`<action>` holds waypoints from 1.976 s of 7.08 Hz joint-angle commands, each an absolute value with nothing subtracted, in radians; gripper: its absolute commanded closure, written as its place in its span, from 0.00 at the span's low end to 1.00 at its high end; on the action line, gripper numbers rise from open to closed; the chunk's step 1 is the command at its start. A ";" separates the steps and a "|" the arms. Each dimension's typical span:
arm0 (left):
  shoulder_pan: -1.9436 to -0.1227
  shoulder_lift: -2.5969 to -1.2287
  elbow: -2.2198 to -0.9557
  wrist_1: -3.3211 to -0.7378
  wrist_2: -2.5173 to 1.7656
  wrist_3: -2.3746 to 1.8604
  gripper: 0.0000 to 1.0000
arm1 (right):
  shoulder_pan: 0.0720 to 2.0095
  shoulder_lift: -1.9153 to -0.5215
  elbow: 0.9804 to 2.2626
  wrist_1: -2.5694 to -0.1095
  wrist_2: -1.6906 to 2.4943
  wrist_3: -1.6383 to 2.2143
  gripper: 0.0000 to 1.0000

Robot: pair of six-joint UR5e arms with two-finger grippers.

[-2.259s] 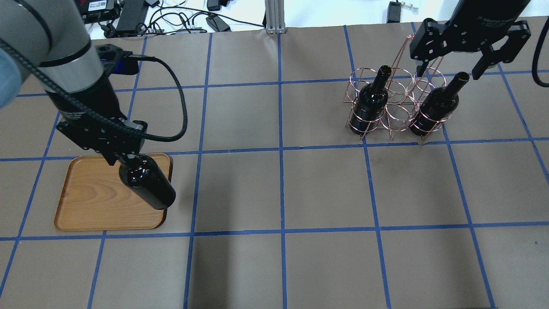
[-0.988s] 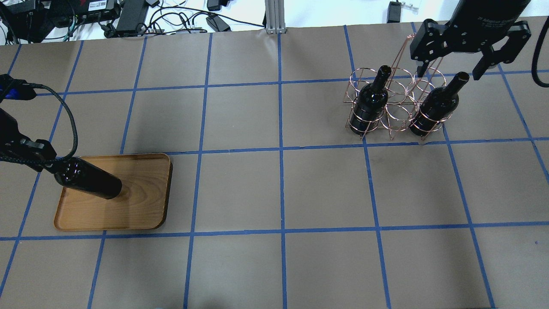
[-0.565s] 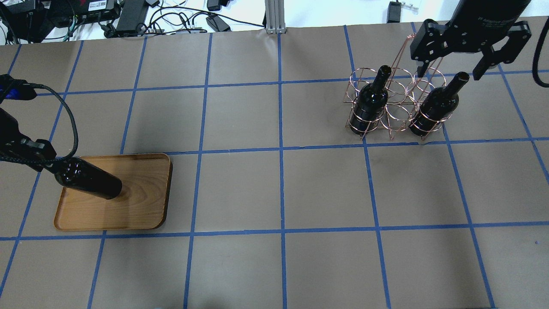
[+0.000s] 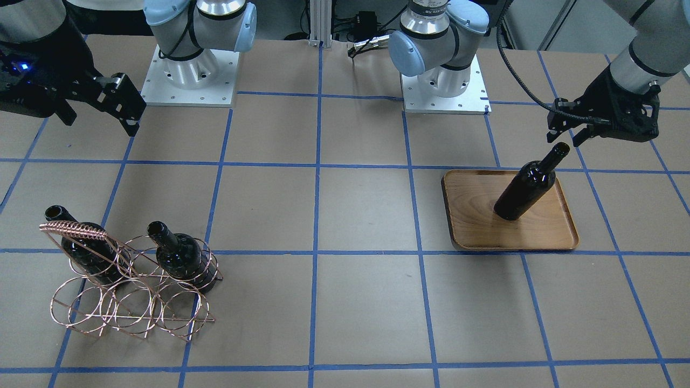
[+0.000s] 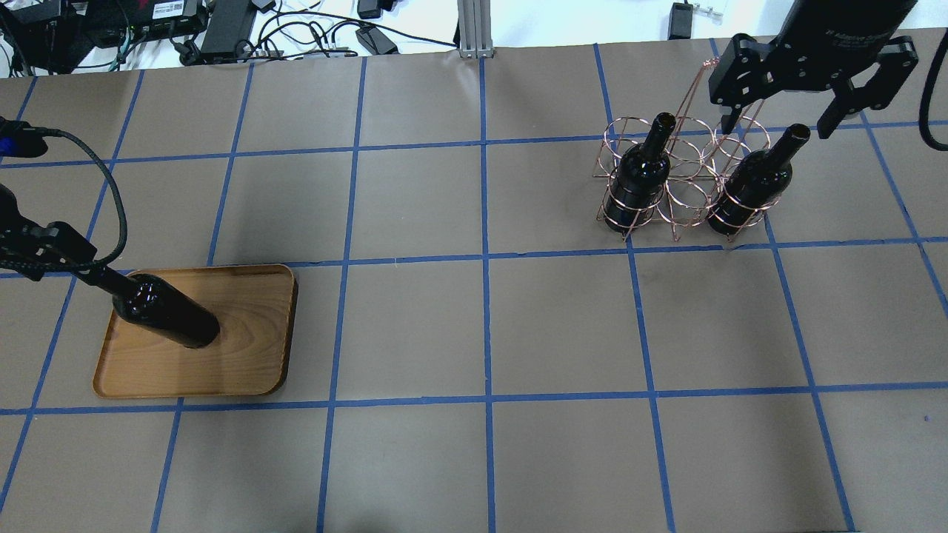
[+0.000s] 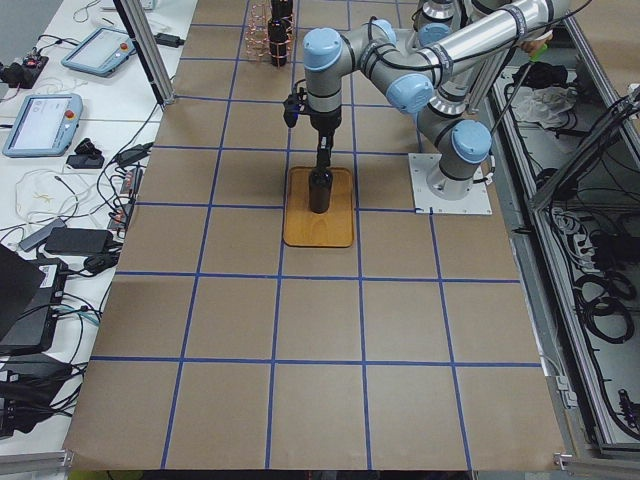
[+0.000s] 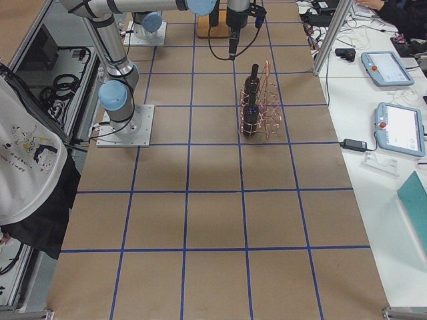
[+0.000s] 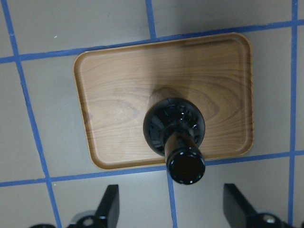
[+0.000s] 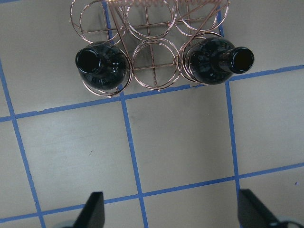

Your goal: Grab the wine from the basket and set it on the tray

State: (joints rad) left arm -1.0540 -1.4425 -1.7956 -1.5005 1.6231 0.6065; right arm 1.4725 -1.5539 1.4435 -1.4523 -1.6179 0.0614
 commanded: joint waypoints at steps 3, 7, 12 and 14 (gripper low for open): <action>-1.273 -1.518 -1.522 -1.618 1.655 0.303 0.00 | 1.473 -1.554 1.443 -1.451 -1.620 0.063 0.00; -1.358 -1.580 -1.464 -1.611 1.564 0.163 0.00 | 1.474 -1.552 1.445 -1.451 -1.615 0.063 0.00; -1.454 -1.552 -1.491 -1.580 1.625 0.143 0.00 | 1.476 -1.554 1.445 -1.450 -1.612 0.063 0.00; -1.466 -1.551 -1.488 -1.583 1.591 0.103 0.00 | 1.477 -1.554 1.445 -1.451 -1.609 0.063 0.00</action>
State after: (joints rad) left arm -1.4591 -1.5523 -1.4897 -1.5815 1.5989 0.1177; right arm 1.4761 -1.5539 1.4450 -1.4506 -1.6099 0.0629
